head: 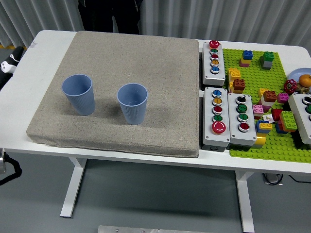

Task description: Pick cup pour cup place

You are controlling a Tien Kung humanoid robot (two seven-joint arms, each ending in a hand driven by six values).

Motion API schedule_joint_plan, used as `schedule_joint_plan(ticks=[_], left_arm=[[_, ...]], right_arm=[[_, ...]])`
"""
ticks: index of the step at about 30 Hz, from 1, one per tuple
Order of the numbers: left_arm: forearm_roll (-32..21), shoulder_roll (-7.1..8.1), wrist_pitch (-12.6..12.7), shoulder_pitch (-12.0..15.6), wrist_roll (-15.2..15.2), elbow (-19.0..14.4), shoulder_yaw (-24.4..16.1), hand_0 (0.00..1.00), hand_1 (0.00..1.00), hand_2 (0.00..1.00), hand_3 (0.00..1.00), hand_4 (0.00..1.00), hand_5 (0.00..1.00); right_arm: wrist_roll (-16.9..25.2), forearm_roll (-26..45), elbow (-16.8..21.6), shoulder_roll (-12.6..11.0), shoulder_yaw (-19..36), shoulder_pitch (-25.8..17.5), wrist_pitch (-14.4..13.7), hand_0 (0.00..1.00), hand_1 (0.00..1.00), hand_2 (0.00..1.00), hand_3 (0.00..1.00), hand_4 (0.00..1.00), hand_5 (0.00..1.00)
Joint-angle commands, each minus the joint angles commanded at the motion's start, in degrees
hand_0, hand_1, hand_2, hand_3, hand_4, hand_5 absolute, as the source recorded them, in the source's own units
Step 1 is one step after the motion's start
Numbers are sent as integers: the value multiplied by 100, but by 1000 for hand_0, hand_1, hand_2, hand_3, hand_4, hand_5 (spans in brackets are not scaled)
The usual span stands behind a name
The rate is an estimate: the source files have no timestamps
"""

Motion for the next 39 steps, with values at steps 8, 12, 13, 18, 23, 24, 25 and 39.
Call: schedule_joint_plan(ticks=[8,12,13,18,23,24,25,39], left_arm=[[-1414,367,-325,-1221,-168,813,42,940,927,998,998,998,619],[-2241,421,-511,-1649,-330,1280,83,925,915,998,998,998,629],[-2503,425,-657,-1782,-332,1460,100,925,915,998,998,998,629],[-3662,397,-1465,-2164,-48,2141,155,901,874,983,996,998,648],[-4817,341,-2619,-2561,248,2937,646,838,814,889,898,943,928],[-5077,312,-2880,-2614,255,3072,738,838,814,889,898,943,928],[-5338,275,-3140,-2651,251,3197,829,838,814,889,898,943,928],[-7563,105,-4025,-2559,214,3132,706,839,821,888,892,931,998]], right_arm=[[-14,34,0,9,-46,6,-32,701,629,560,566,2,76],[-31,91,0,15,-105,7,-26,700,628,561,567,2,75],[-38,100,0,13,-126,6,-20,700,628,561,567,2,75],[-33,177,0,12,-193,10,-1,700,628,562,568,2,74],[-42,194,0,-1,-241,29,52,700,628,562,569,2,75],[-45,185,0,-1,-241,33,61,700,628,562,569,2,75],[-49,174,0,1,-236,37,69,700,628,562,569,2,75],[-88,104,0,4,-183,28,81,700,628,561,567,2,77]])
